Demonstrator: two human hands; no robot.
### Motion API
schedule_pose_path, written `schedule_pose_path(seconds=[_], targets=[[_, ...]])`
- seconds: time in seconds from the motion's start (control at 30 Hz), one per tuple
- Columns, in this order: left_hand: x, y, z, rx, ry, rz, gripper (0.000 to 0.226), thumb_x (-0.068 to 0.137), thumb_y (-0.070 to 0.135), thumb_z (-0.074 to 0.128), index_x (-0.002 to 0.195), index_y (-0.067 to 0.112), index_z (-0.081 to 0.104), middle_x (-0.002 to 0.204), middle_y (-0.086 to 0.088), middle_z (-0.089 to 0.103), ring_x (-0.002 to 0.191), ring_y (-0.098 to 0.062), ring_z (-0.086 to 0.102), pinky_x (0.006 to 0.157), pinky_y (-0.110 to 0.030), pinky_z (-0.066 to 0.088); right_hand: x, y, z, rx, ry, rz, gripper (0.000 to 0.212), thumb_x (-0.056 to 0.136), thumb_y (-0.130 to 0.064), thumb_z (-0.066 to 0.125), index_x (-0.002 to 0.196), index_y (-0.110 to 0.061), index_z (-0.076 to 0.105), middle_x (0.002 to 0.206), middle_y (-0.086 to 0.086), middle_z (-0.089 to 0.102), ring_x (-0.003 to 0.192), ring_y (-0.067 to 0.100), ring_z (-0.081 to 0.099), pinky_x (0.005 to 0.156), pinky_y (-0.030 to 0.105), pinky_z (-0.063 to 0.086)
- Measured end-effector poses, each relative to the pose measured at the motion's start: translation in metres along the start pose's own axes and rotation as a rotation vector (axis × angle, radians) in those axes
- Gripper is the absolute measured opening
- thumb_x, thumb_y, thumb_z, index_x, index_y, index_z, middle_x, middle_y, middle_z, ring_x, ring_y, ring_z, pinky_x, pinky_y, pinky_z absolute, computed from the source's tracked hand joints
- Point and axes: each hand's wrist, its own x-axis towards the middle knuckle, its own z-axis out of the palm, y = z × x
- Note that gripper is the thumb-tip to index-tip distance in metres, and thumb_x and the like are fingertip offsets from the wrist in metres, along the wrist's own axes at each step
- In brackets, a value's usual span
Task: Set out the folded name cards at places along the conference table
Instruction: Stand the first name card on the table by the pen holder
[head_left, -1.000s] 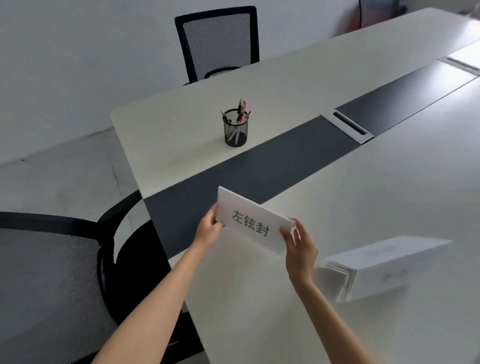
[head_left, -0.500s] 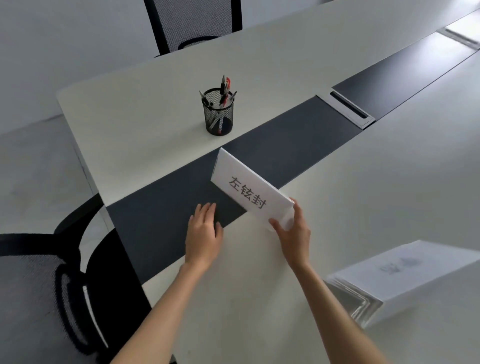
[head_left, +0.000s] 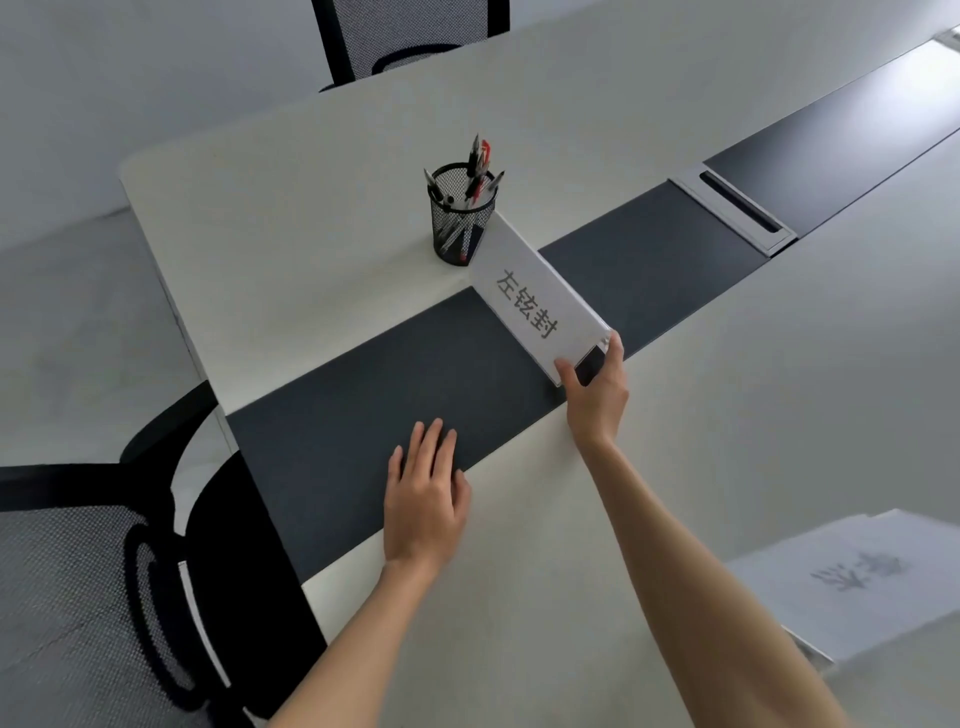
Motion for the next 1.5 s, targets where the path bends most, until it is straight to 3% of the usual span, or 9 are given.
schedule_pose_path(seconds=[0.33,0.5,0.73,0.87,1.0,1.1,1.23,1.37,1.5], targets=[[0.0,-0.001,0.002,0.004,0.021,0.006,0.046,0.085,0.025,0.034,0.125,0.01,0.052,0.138,-0.008,0.05,0.133,-0.025,0.039,0.109,-0.044,0.028,0.014,-0.006,-0.002,0.032,-0.031,0.028,0.063,0.081,-0.017,0.065,0.134,-0.022,0.029,0.13,0.009,0.052,0.119,0.028,0.048,0.103,0.045,0.042],[-0.002,-0.002,0.001,-0.055,0.017,0.023,0.051,0.086,0.029,0.027,0.128,0.009,0.048,0.143,-0.009,0.044,0.137,-0.025,0.032,0.112,-0.041,0.018,-0.006,-0.013,-0.026,0.013,-0.117,0.042,0.092,0.078,-0.017,0.069,0.145,-0.016,0.006,0.155,0.004,0.018,0.142,0.021,0.018,0.117,0.04,0.018],[0.003,0.01,-0.013,-0.158,-0.144,-0.042,0.046,0.089,0.015,0.039,0.134,0.005,0.039,0.15,-0.013,0.03,0.142,-0.029,0.018,0.115,-0.043,0.013,-0.106,-0.022,-0.093,0.068,-0.138,-0.092,0.064,0.089,-0.009,0.051,0.143,-0.016,0.017,0.15,0.009,0.031,0.135,0.025,0.035,0.111,0.039,0.032],[-0.023,0.048,-0.046,-0.529,-0.181,-0.177,0.034,0.088,0.009,0.043,0.12,0.004,0.052,0.128,-0.013,0.054,0.12,-0.027,0.048,0.098,-0.031,0.036,-0.162,-0.02,-0.165,0.075,-0.129,-0.262,0.052,0.088,-0.004,0.05,0.137,-0.012,0.034,0.141,0.004,0.044,0.126,0.009,0.044,0.103,0.015,0.035],[-0.082,0.092,-0.062,-0.775,-0.196,-0.215,0.02,0.088,0.007,0.043,0.097,0.014,0.059,0.096,-0.003,0.065,0.096,-0.022,0.062,0.087,-0.03,0.045,-0.178,0.006,-0.248,0.034,0.023,-0.329,0.041,0.085,-0.014,0.044,0.126,-0.009,0.049,0.126,0.005,0.056,0.11,0.005,0.054,0.095,0.01,0.041],[-0.126,0.129,-0.065,-0.866,-0.175,-0.174,0.02,0.088,0.005,0.045,0.098,0.017,0.057,0.092,0.001,0.065,0.088,-0.013,0.062,0.081,-0.021,0.047,-0.167,0.033,-0.301,-0.05,0.121,-0.263,0.04,0.086,-0.002,0.048,0.125,-0.005,0.049,0.125,0.015,0.057,0.111,0.023,0.057,0.097,0.023,0.044],[-0.153,0.181,-0.063,-0.863,-0.153,-0.035,0.03,0.088,0.009,0.051,0.116,0.017,0.049,0.111,0.003,0.057,0.101,-0.007,0.055,0.09,-0.026,0.044,-0.137,0.067,-0.346,-0.176,0.008,-0.165,0.053,0.087,-0.005,0.052,0.137,-0.009,0.034,0.142,0.015,0.041,0.129,0.03,0.042,0.108,0.048,0.036],[-0.15,0.227,-0.051,-0.825,-0.161,0.041,0.049,0.087,0.021,0.056,0.133,0.017,0.039,0.129,0.011,0.046,0.119,-0.003,0.042,0.101,-0.024,0.032,-0.097,0.086,-0.373,-0.244,-0.147,-0.217,0.064,0.088,-0.02,0.056,0.142,-0.017,0.023,0.152,0.007,0.028,0.14,0.023,0.025,0.113,0.035,0.023],[-0.147,0.258,-0.03,-0.745,-0.095,-0.025,0.04,0.085,0.023,0.058,0.124,0.017,0.05,0.125,0.009,0.052,0.117,-0.01,0.049,0.099,-0.02,0.033,-0.057,0.094,-0.386,-0.262,-0.354,-0.253,0.059,0.087,-0.023,0.058,0.139,-0.018,0.032,0.145,0.011,0.041,0.13,0.029,0.041,0.104,0.037,0.034]])
